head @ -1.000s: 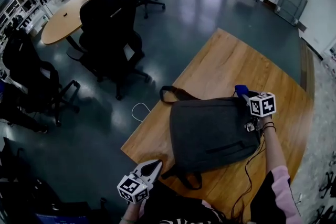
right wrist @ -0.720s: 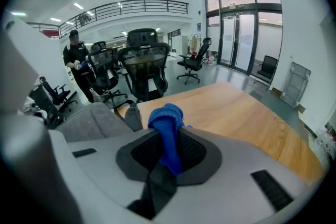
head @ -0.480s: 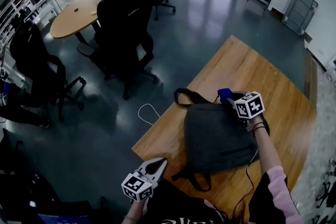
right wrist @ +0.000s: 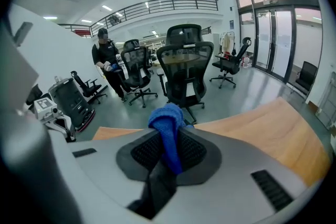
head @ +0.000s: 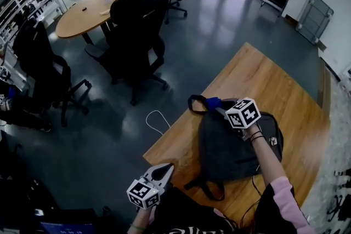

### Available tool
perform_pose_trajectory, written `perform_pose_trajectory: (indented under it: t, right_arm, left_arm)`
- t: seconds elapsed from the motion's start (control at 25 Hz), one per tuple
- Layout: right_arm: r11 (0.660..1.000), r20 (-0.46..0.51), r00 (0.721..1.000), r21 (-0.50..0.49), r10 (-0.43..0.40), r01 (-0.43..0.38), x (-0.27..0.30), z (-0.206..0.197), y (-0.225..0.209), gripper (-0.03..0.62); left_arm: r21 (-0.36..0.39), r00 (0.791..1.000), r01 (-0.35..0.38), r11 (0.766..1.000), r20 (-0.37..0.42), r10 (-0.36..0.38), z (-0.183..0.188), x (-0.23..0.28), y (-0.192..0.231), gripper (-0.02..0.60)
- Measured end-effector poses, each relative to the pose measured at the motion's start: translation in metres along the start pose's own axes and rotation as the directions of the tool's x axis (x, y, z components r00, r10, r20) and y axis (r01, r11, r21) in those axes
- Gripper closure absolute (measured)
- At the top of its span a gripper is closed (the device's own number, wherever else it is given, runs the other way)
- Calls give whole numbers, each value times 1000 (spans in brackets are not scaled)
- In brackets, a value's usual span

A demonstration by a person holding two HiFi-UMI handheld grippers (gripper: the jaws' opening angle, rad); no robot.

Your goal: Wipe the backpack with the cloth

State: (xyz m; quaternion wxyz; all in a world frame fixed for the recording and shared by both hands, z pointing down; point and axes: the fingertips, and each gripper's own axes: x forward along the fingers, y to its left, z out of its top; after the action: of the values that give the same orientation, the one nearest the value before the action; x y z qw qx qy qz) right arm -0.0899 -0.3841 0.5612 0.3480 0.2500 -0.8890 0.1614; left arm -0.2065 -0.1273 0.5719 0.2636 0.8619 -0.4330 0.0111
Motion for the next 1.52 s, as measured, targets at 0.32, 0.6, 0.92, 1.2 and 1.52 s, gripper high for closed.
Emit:
perform_pose_trajectory:
  t: [0.32, 0.6, 0.92, 1.2, 1.52]
  right_arm:
    - [998, 8, 998, -41, 55, -55, 20, 27, 46, 539]
    - [997, -14, 999, -68, 37, -38, 15, 35, 69, 539]
    - [995, -49, 998, -93, 42, -46, -2, 2, 109, 539]
    - [991, -16, 994, -83, 105, -106, -20, -27, 157, 539]
    - [977, 3, 984, -114, 181, -179, -57, -68, 216, 539]
  left_arm:
    - [1, 1000, -2, 1000, 14, 2, 2, -11, 8, 586]
    - [-2, 1000, -14, 1000, 28, 14, 4, -24, 15, 588]
    - [5, 999, -2, 1000, 35, 2, 6, -26, 8, 586]
    - [18, 1000, -11, 1000, 29, 10, 0, -23, -6, 588]
    - [21, 996, -76, 997, 55, 75, -3, -28, -24, 586]
